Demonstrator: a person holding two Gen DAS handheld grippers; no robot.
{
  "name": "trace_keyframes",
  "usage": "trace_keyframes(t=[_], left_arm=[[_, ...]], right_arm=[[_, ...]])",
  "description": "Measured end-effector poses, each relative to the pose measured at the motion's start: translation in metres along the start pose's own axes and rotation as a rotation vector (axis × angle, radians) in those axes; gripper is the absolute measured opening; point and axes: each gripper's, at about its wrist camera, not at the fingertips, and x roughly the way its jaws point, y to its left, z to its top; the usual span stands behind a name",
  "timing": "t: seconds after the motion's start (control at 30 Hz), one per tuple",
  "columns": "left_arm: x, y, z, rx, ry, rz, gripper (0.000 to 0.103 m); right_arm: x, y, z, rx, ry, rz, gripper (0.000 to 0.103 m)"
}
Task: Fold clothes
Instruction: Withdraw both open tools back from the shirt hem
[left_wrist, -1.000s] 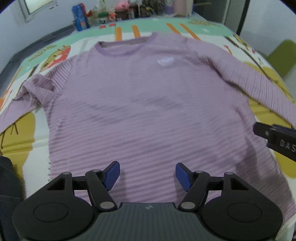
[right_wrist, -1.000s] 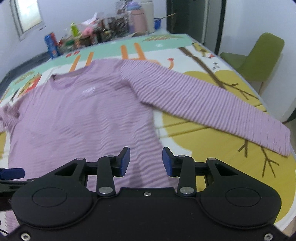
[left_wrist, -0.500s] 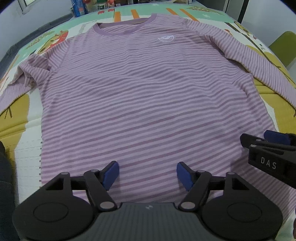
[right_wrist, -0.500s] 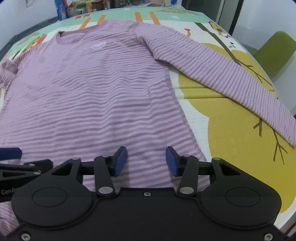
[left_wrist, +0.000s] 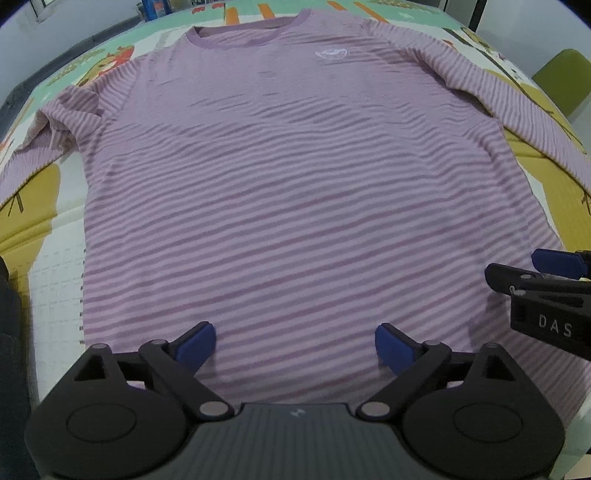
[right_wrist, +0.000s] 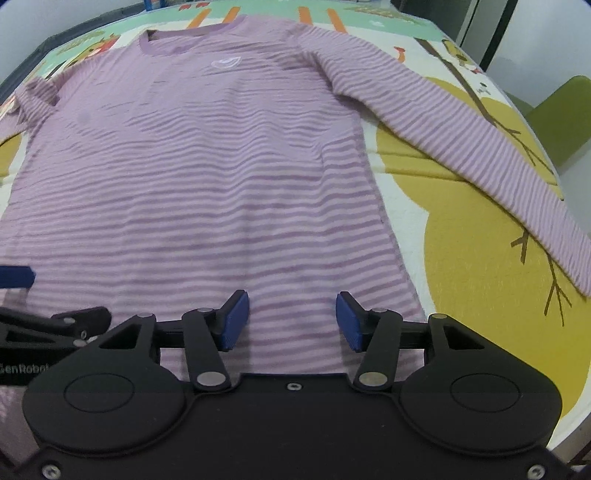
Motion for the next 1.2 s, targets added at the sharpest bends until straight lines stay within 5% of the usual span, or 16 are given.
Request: trace_keyframes(t=[1.2], left_arm=[[-0.013, 0.045, -0.046, -0.005, 0.109, 0.005, 0.101]], right_arm=[[-0.033, 0.043, -0.056, -0.140, 0.085, 0.062, 0.052]])
